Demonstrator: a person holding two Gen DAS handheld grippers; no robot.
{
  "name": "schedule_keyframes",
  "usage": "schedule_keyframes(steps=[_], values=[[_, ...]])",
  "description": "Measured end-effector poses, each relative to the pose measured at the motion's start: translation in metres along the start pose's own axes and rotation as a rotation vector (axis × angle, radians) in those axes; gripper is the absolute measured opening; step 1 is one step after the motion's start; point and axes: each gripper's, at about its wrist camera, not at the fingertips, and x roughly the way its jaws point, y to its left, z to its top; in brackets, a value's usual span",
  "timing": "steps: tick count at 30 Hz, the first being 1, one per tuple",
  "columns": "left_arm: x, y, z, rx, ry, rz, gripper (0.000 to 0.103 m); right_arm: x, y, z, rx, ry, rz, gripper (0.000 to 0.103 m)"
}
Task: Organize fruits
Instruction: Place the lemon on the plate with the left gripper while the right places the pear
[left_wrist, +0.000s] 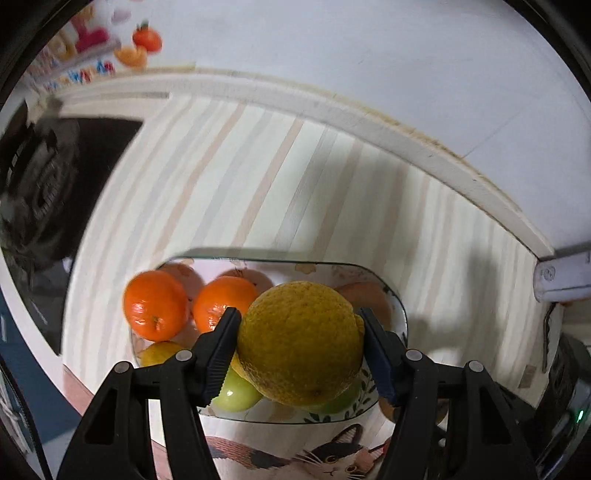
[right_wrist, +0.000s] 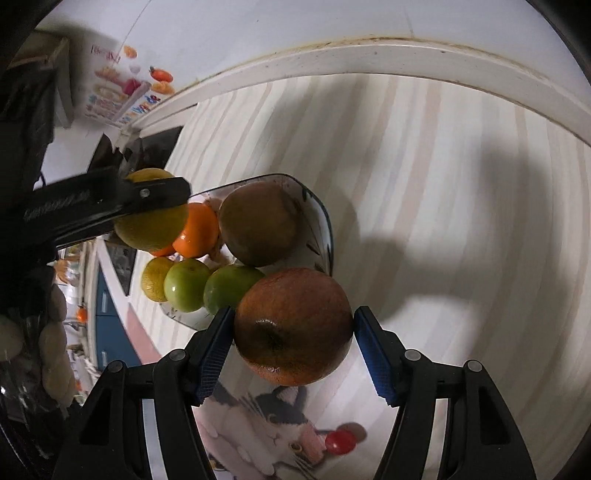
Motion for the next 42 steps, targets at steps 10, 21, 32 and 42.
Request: schedule_keyframes(steps=[10, 21, 32, 42], values=[[0.017, 0.013, 0.007, -0.07, 0.05, -0.071, 0.063, 0.004, 0.009, 0.007, -0.024, -0.026, -0.039, 0.07], [-0.004, 0.028, -0.005, -0.083, -0.008, -0.014, 0.089, -0.004, 0.015, 0.008, -0.031, -0.031, -0.031, 0.084], [-0.045, 0.051, -0.073, -0.14, -0.154, 0.137, 0.09, -0.033, 0.037, -0.013, -0.201, -0.064, -0.245, 0.095], [-0.077, 0.05, -0.135, -0.208, -0.233, 0.212, 0.089, -0.071, 0.056, -0.037, -0.275, -0.107, -0.304, 0.095]])
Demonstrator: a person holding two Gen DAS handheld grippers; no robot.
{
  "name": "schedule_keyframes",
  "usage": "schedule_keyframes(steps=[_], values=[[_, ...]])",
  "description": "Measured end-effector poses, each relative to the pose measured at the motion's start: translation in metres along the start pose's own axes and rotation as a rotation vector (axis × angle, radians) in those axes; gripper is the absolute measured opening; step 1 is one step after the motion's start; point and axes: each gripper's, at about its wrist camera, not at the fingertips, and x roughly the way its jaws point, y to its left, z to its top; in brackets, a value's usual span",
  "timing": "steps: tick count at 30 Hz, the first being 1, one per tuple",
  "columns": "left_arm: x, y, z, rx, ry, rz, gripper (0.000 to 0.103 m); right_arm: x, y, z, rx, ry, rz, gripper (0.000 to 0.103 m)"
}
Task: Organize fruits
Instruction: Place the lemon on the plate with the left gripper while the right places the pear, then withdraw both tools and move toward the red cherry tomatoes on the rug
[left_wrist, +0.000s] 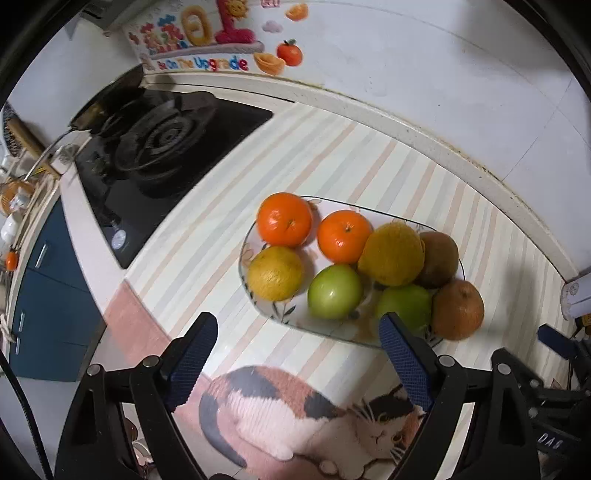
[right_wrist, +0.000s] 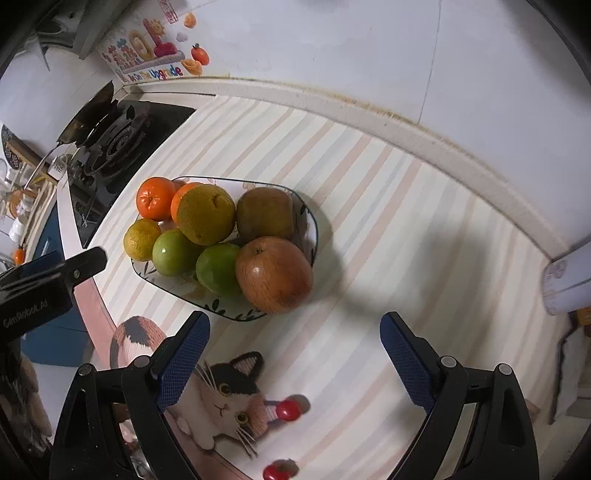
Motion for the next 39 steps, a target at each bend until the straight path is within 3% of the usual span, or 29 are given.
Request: schedule_keyframes(steps=[9, 25, 33, 39], values=[[-0.056, 0.005, -0.034, -0.013, -0.089, -0.015, 0.089, -0.068, 0.007, -0.025, -0.025, -0.076, -0.045, 0.095], [-0.163, 0.01, -0.088, 0.003, -0.202, -0.077, 0.089, -0.189, 0.022, -0.085, -0.039, -0.21, -0.018, 0.095], [-0.191, 0.009, -0.101, 0.009, -0.238, -0.107, 0.089, -0.226, 0.026, -0.097, -0.032, -0.26, 0.007, 0.095], [-0.189, 0.005, -0.105, 0.02, -0.23, -0.108, 0.089, -0.224, 0.024, -0.097, -0.007, -0.252, 0.032, 0.095]])
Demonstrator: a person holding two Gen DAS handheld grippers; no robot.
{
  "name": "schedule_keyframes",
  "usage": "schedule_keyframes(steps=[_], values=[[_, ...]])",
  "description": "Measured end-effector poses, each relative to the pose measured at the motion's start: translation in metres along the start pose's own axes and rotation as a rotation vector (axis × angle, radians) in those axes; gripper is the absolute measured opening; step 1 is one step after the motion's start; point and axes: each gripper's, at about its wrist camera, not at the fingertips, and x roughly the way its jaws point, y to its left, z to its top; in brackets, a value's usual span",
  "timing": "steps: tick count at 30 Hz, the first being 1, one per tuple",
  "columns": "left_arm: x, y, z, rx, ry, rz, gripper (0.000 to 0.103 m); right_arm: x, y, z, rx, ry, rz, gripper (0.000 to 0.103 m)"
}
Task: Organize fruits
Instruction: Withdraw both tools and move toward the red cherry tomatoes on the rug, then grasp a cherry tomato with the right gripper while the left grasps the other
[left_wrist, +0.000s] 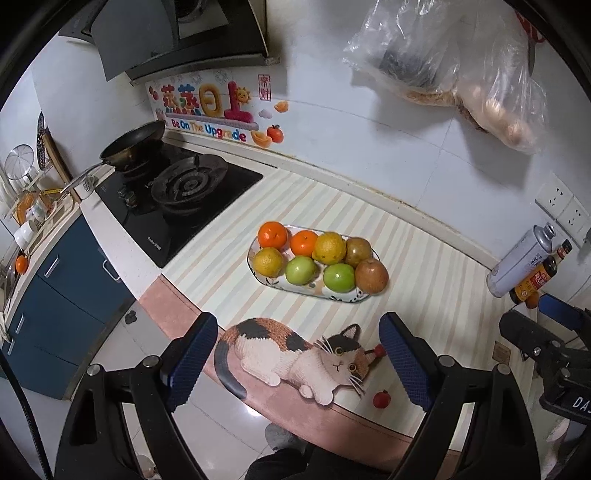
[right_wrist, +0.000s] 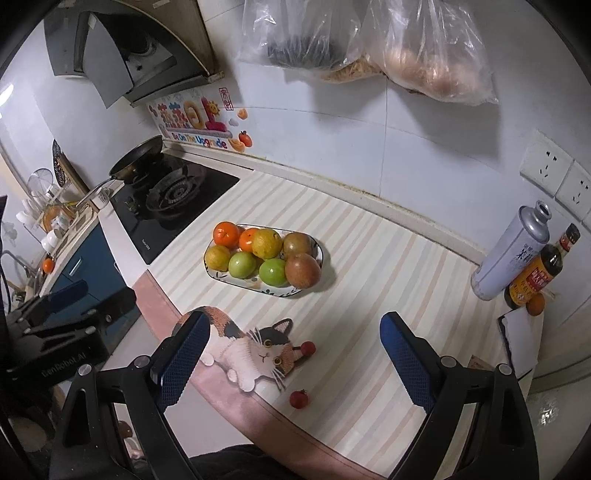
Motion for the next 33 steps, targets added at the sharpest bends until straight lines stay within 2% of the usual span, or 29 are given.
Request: schedule_keyframes(steps=[3, 7, 9, 10, 12, 15, 18, 19, 24, 25, 28, 33], values=[[0.008, 0.0, -0.003, 0.005, 0.018, 0.005, 0.089, 0.019, -0.004, -0.004, 0.011, 0.037, 0.004, 0.095], [0.031, -0.001, -0.01, 0.019, 0.064, 0.028, 0.091, 0.064, -0.015, -0.021, 0.043, 0.148, 0.019, 0.095], [0.048, -0.002, -0.015, 0.035, 0.099, 0.053, 0.103, 0.098, -0.021, -0.037, 0.062, 0.232, 0.026, 0.095], [0.055, -0.002, -0.017, 0.044, 0.11, 0.062, 0.103, 0.112, -0.023, -0.044, 0.069, 0.264, 0.027, 0.095], [0.078, -0.002, -0.025, 0.065, 0.159, 0.094, 0.103, 0.145, -0.027, -0.065, 0.08, 0.336, 0.018, 0.095], [0.113, -0.001, -0.039, 0.072, 0.253, 0.097, 0.103, 0.183, -0.031, -0.092, 0.098, 0.421, 0.027, 0.094], [0.143, -0.004, -0.053, 0.096, 0.325, 0.112, 0.103, 0.219, -0.033, -0.119, 0.122, 0.507, 0.047, 0.081], [0.151, -0.005, -0.056, 0.103, 0.342, 0.118, 0.103, 0.226, -0.035, -0.125, 0.137, 0.522, 0.059, 0.074], [0.188, -0.01, -0.071, 0.134, 0.433, 0.135, 0.103, 0.252, -0.035, -0.147, 0.146, 0.56, 0.086, 0.048], [0.193, -0.012, -0.073, 0.138, 0.446, 0.138, 0.103, 0.254, -0.034, -0.148, 0.146, 0.562, 0.09, 0.04], [0.202, -0.016, -0.076, 0.148, 0.468, 0.129, 0.103, 0.253, -0.034, -0.151, 0.141, 0.545, 0.089, 0.033], [0.207, -0.036, -0.078, 0.171, 0.475, 0.074, 0.103, 0.237, -0.057, -0.141, 0.205, 0.484, 0.08, 0.033]])
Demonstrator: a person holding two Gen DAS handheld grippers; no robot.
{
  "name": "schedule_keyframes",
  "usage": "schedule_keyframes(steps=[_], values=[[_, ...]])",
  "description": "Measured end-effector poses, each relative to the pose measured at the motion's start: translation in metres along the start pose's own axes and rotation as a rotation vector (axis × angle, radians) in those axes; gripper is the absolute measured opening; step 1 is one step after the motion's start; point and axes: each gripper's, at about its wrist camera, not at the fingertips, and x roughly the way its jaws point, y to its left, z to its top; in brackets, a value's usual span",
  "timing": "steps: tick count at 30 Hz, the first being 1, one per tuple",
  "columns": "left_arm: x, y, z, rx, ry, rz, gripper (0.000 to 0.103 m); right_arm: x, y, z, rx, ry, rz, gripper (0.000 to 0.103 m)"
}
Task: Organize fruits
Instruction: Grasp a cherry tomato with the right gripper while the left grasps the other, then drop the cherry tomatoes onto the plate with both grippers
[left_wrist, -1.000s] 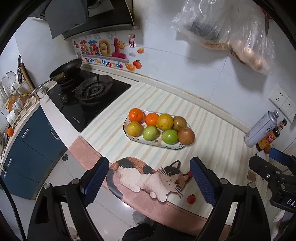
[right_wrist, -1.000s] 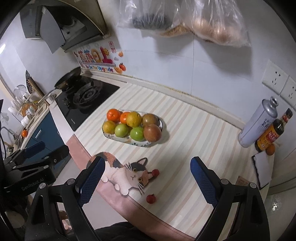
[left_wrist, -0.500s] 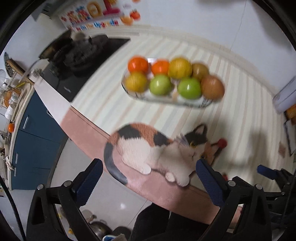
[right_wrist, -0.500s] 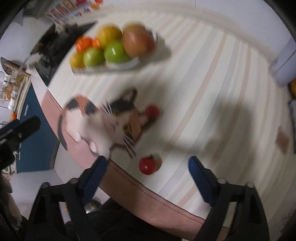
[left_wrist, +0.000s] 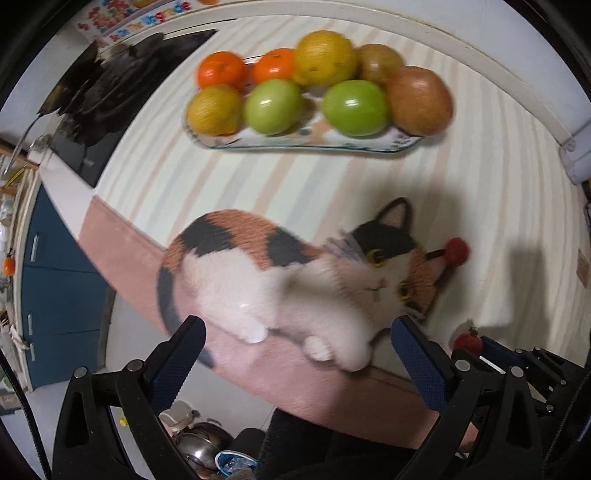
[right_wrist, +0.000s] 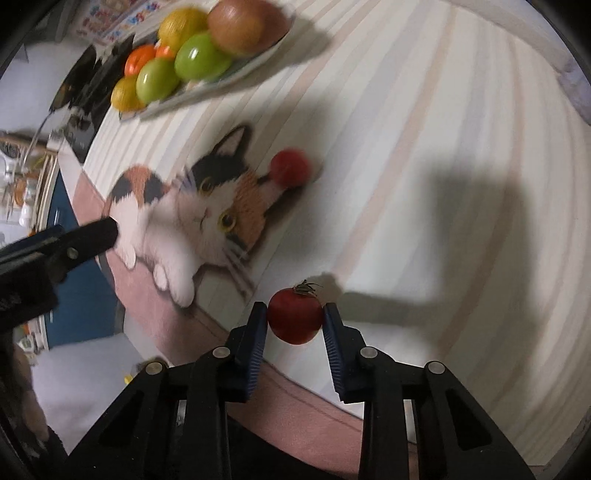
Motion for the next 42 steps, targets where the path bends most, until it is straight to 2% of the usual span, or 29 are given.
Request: schedule_keyframes(steps=[5, 8, 11, 13, 14, 16, 17, 19, 20, 21, 22, 25, 31, 37, 42], values=[[0.004, -0.037, 0.011, 0.051, -0.006, -0.072, 0.103, -0.028, -0.036, 0.008, 0.074, -0.057, -0.024, 0.033], [0.009, -0.066, 0.024, 0.1, -0.011, -0.108, 0.103, -0.033, -0.054, 0.013, 0.106, -0.055, -0.069, 0.033], [0.025, -0.094, 0.037, 0.149, 0.021, -0.14, 0.1, -0.035, -0.072, 0.014, 0.14, -0.055, -0.084, 0.033], [0.035, -0.105, 0.041, 0.166, 0.042, -0.157, 0.081, -0.04, -0.08, 0.013, 0.151, -0.057, -0.095, 0.033], [0.042, -0.112, 0.043, 0.177, 0.059, -0.166, 0.076, -0.041, -0.084, 0.013, 0.157, -0.058, -0.094, 0.033], [0.05, -0.118, 0.044, 0.186, 0.077, -0.187, 0.055, -0.043, -0.089, 0.012, 0.168, -0.06, -0.096, 0.033], [0.053, -0.12, 0.045, 0.187, 0.08, -0.191, 0.05, -0.045, -0.091, 0.011, 0.171, -0.06, -0.095, 0.033], [0.057, -0.121, 0.043, 0.186, 0.081, -0.203, 0.032, -0.049, -0.091, 0.009, 0.175, -0.062, -0.094, 0.033], [0.058, -0.12, 0.043, 0.183, 0.075, -0.199, 0.03, -0.051, -0.093, 0.008, 0.175, -0.066, -0.093, 0.033], [0.056, -0.119, 0.043, 0.181, 0.063, -0.208, 0.024, -0.053, -0.092, 0.009, 0.172, -0.069, -0.092, 0.033], [0.057, -0.118, 0.043, 0.179, 0.062, -0.211, 0.024, -0.054, -0.091, 0.01, 0.169, -0.072, -0.089, 0.033], [0.055, -0.105, 0.046, 0.145, 0.05, -0.223, 0.023, -0.058, -0.081, 0.017, 0.148, -0.085, -0.076, 0.033], [0.025, -0.04, 0.057, 0.027, -0.005, -0.273, 0.023, -0.068, -0.045, 0.04, 0.069, -0.133, -0.021, 0.033], [-0.019, 0.048, 0.068, -0.148, -0.082, -0.306, 0.023, -0.056, 0.022, 0.076, -0.026, -0.173, 0.086, 0.033], [-0.013, 0.109, 0.083, -0.271, -0.098, -0.314, 0.023, -0.036, 0.081, 0.112, -0.075, -0.212, 0.172, 0.033]])
